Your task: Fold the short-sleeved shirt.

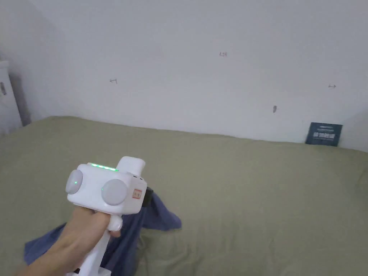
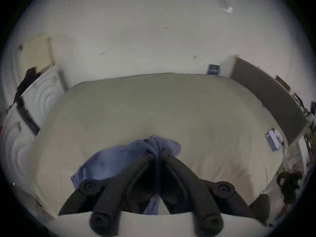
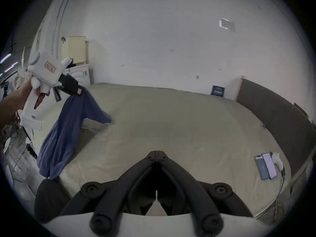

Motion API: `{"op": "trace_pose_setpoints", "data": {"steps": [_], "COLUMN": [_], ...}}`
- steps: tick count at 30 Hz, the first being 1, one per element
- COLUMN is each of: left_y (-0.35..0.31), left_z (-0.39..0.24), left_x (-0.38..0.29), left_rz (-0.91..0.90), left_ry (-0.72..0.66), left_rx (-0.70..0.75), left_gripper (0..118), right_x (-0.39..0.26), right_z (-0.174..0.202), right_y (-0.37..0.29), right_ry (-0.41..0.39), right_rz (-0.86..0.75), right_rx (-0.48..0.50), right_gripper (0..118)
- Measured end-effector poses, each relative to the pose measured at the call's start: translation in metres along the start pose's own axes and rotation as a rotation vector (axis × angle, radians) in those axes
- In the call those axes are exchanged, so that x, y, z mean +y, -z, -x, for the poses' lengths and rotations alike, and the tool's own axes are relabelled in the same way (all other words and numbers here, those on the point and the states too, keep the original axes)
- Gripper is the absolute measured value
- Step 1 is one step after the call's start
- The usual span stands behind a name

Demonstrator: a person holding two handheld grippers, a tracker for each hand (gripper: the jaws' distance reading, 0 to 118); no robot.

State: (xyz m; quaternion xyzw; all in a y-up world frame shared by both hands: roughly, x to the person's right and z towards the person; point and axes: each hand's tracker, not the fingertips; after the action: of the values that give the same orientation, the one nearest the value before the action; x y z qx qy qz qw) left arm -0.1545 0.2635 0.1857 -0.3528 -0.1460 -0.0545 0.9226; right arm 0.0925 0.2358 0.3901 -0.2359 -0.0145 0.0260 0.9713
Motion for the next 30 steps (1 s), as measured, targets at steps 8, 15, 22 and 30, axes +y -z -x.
{"op": "trace_pose_setpoints", "data": {"steps": [8, 15, 22, 30], "left_y": [0.061, 0.163, 0.191, 0.088], "left_z": [-0.168, -0.241, -0.226, -0.153], "left_x": [0.028, -0.017, -0.045, -0.053], "left_rz": [0.026, 0.23, 0.261, 0.034], "left_ry": [0.121, 0.099, 0.009, -0.097], "left_rx": [-0.305, -0.352, -0.33, -0.274], "left_gripper": [6, 6, 20, 117], "right_x": [-0.018, -0.045, -0.06, -0.05], "right_z": [-0.07, -0.105, -0.11, -0.094], "right_y": [0.008, 0.042, 0.066, 0.054], "right_ry": [0.071, 0.104, 0.107, 0.134], "right_rz": [0.04, 0.13, 0.187, 0.142], "right_rx": [-0.131, -0.182, -0.173, -0.16], "right_gripper": [0, 0, 0, 0]}}
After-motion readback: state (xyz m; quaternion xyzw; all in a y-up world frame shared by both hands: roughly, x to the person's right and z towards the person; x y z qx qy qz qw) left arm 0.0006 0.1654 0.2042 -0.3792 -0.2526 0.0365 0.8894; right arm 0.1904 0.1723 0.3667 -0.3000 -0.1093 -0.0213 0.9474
